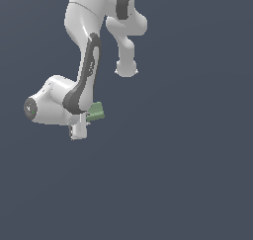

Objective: Pick up the object and move it to a goal position.

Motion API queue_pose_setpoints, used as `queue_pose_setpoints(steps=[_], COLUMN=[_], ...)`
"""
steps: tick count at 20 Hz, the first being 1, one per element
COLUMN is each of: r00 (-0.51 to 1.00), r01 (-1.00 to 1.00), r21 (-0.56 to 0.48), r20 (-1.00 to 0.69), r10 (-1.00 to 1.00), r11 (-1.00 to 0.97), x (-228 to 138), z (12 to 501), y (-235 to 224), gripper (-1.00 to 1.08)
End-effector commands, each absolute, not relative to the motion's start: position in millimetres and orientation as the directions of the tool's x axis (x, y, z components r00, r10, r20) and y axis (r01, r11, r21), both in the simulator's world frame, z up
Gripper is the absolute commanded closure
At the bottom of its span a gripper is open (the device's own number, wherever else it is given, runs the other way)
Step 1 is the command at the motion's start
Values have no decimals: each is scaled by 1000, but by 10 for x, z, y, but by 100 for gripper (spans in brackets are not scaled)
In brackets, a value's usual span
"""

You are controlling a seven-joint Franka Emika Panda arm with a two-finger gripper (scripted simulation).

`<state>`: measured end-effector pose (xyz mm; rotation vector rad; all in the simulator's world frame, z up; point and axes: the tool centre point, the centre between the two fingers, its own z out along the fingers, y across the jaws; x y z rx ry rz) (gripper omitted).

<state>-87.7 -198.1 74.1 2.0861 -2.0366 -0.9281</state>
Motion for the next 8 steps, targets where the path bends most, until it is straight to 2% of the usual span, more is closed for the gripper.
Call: queue_pose_setpoints(steps=[1, 8], r00=[-67, -66], r01=[-881, -881], r21=[459, 459], r20=[-359, -357], r10=[-931, -932], r11=[-113, -113], x=[-965, -1049], z=[778, 818], y=[-2200, -2457], gripper=[108, 108])
